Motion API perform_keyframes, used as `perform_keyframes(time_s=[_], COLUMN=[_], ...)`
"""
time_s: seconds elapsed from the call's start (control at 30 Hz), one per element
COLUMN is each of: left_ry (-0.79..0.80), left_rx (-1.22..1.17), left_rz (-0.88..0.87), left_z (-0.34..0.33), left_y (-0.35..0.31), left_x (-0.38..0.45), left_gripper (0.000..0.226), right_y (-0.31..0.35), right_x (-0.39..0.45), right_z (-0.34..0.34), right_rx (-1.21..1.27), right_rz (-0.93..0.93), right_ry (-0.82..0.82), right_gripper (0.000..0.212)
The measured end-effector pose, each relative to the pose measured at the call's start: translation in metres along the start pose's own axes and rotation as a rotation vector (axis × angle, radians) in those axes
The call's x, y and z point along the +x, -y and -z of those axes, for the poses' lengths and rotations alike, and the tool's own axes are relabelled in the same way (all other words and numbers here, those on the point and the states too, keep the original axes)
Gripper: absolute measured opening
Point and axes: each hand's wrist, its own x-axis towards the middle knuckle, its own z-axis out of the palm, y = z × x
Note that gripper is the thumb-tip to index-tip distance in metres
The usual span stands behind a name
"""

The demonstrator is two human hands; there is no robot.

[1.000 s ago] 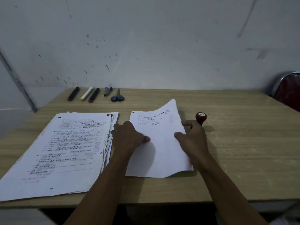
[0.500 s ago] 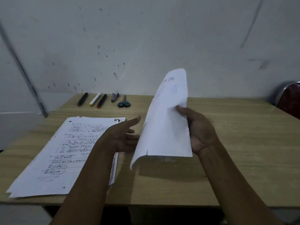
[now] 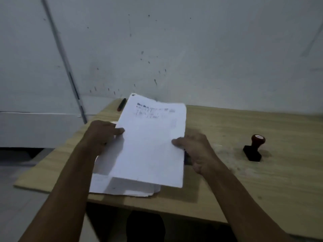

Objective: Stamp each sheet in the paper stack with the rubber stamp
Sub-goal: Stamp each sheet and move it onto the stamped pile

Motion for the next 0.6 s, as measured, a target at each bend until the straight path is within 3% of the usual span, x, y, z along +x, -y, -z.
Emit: perform_keyframes(time_s=[0.1, 0.27, 0.43, 0.6], left_ry=[-0.143, -0.252, -0.320, -0.282], left_rx=[0.278, 0.598, 0.798, 0.803], left_rz=[-0.097, -0.131, -0.049, 0.030], left_z=[0.015, 0.022, 0.017, 0.009], left_y=[0.015, 0.047, 0.057, 0.047], left_x=[0.006, 0.023, 0.024, 0.021], left_gripper=[0.014, 0.021, 0.031, 0.046], right_y=[-0.020, -0.036, -0.038, -0.037], right_x=[0.002, 0.007, 0.010, 0.011], right_z=[-0.024, -0.056, -0.064, -0.073], right_rx=[-0.256, -0.624, -0.937, -0.995], right_rz=[0.056, 0.101, 0.100, 0.105], right_ry=[-0.021, -0.078, -0.110, -0.098], right_gripper=[0.019, 0.021, 0.028, 0.031])
